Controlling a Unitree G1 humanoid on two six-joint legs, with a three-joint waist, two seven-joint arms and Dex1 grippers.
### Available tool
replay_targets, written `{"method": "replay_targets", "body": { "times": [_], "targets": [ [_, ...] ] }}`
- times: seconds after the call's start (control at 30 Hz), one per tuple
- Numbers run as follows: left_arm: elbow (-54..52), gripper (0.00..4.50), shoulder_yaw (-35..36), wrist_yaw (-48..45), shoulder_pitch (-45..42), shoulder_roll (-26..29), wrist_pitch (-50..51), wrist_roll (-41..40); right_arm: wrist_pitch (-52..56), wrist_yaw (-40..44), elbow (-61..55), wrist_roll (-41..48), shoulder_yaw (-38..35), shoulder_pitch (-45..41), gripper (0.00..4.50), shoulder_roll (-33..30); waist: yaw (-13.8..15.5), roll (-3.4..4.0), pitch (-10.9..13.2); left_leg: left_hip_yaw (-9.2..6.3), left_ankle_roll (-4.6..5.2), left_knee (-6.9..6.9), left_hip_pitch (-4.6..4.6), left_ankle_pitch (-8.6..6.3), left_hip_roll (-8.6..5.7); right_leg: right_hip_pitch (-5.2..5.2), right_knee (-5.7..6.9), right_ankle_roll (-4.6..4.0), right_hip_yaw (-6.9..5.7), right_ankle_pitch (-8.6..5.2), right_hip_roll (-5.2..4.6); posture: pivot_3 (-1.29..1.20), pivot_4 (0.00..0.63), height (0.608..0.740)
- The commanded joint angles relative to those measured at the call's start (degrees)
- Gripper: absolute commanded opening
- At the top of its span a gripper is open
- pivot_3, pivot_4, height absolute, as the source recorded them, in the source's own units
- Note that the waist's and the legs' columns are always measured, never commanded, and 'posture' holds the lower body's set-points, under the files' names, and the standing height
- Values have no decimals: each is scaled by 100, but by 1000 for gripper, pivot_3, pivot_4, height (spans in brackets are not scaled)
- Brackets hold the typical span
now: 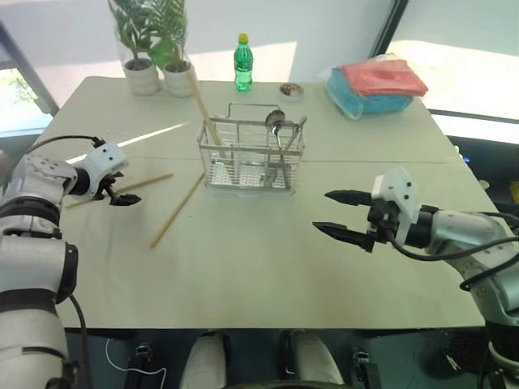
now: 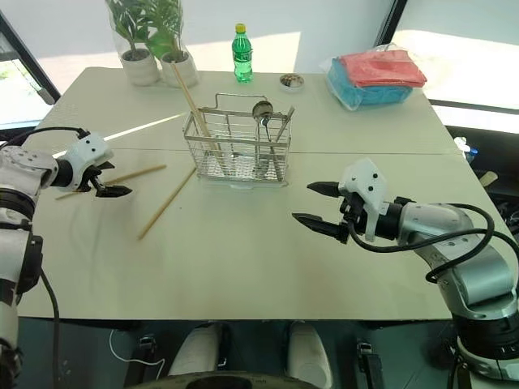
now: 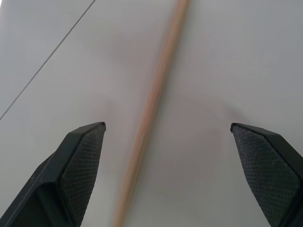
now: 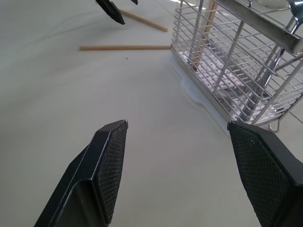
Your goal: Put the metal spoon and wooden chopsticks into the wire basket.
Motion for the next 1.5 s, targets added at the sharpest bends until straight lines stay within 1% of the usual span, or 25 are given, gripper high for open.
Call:
{"method": "replay_targets", "body": {
  "times": [0.03,0.27,0.53,0.7,0.93,1.03,1.13,1.5],
  "targets": [
    [56,4500,98,246,-123,-95,51,109,135,-130,-315,207,-320,52,3463,-107,11,-2,-1,0,0,0,0,0,-1,1,0,0,0,0,-1,0,150,723],
    [141,4500,238,600,-141,-317,320,154,433,-352,-512,432,-517,54,3463,-182,8,-5,-6,-1,0,3,3,0,-1,5,3,0,0,0,-2,0,150,723],
    [128,4500,269,473,-148,-348,321,250,631,-639,-811,666,-611,-2,3463,-177,8,-6,-7,-2,0,4,4,0,-1,6,4,-3,0,-2,-2,0,150,723],
    [145,4500,198,431,-139,-433,383,364,670,-756,-661,682,-712,-60,3463,-232,11,-5,-9,-2,0,4,4,0,-1,7,4,-2,0,-1,-2,0,150,723],
    [171,4500,165,488,-40,-546,417,524,765,-1012,-363,665,-828,-437,3463,-296,19,13,-31,-2,0,6,5,0,-3,10,3,-4,0,-2,-3,0,150,723],
    [173,3602,172,367,-26,-556,445,546,805,-1055,-318,731,-877,-494,3518,-321,19,20,-39,-2,0,6,5,0,-4,10,3,-10,0,-6,-4,0,150,723],
    [174,2112,147,384,-24,-567,541,598,831,-1075,-335,785,-936,-474,3518,-338,13,23,-42,-2,0,7,6,0,-4,10,5,-15,0,-9,-4,0,150,723],
    [164,2112,211,293,-107,-546,634,580,819,-1108,-305,779,-946,-444,3518,-332,2,28,-49,-2,1,8,10,0,-3,10,13,-16,0,-9,-4,0,150,723]
  ]
}}
